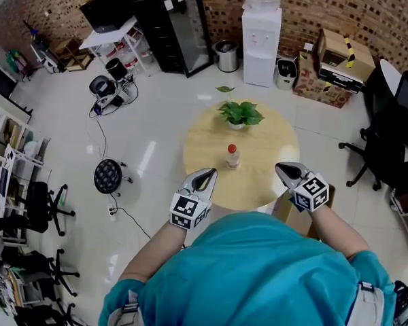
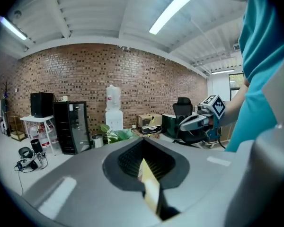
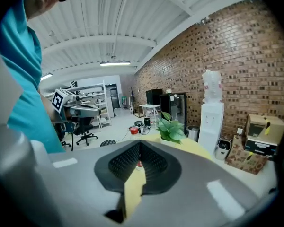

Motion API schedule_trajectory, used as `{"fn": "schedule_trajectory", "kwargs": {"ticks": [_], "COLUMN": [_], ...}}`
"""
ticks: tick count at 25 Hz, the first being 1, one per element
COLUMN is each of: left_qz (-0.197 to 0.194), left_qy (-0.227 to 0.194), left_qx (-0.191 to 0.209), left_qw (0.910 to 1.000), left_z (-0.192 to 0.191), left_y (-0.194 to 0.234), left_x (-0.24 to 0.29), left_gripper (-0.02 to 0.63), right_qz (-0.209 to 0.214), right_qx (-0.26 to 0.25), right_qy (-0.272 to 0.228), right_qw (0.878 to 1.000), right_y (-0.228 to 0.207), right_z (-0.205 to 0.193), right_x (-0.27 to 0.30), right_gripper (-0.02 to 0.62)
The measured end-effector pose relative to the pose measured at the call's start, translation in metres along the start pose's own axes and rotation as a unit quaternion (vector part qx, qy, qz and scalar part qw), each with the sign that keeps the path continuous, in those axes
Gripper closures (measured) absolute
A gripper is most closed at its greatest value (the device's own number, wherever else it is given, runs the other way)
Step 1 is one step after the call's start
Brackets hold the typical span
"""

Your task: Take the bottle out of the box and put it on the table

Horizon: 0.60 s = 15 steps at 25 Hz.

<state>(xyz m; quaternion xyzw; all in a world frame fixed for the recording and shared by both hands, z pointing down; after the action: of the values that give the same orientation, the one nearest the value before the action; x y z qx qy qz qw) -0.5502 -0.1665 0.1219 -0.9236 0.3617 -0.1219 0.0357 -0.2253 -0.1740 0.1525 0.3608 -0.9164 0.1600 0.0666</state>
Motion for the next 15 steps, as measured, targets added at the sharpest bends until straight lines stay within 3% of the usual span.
{"fn": "schedule_trajectory", "kwargs": {"ticks": [6,10,15], "left_qz": [-0.081,-0.120,-0.143], "left_qy": [-0.024,-0.022,-0.032], "left_qx": [0.009,-0.011,-0.043], "left_qw": [0.9964,0.9925,0.9883], "left_z": [0.014,0.011,0.017], "left_y": [0.048,0.082,0.045], "left_x": [-0.106,-0.160,-0.181], "left_gripper": [0.605,0.605,0.605], "right_qz": [-0.056,-0.071,-0.081], "right_qx": [0.024,0.028,0.012], "right_qy": [-0.005,0.001,0.000], "right_qw": [0.998,0.997,0.997], "right_y": [0.127,0.199,0.238], "right_z": [0.023,0.038,0.040], "right_x": [0.028,0.052,0.011], "right_gripper": [0.594,0.594,0.593]}}
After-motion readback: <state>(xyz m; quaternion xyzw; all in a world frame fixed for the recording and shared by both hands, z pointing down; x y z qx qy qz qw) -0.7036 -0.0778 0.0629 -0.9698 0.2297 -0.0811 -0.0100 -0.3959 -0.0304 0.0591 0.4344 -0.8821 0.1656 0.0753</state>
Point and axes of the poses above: the fingertips, and each gripper's own axes: x forward along the fingers, y to its left, z out of its top, the point moved 10 cm from there along -x, backward along the fingers, and after that the axes turned 6 degrees about x, right-handed, at the moved point
